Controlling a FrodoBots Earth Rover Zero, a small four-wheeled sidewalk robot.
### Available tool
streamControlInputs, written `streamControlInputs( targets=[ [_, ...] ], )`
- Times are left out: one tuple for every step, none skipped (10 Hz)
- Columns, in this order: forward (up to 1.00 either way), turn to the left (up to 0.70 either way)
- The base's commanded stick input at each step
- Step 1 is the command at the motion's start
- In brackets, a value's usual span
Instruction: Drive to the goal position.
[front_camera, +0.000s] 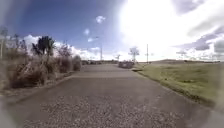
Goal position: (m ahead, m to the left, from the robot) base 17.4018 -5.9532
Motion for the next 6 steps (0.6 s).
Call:
streamControlInputs(
  targets=[
    [1.00, 0.00],
    [1.00, 0.00],
    [1.00, 0.00],
    [1.00, 0.00],
    [1.00, 0.00],
    [1.00, 0.00]
  ],
)
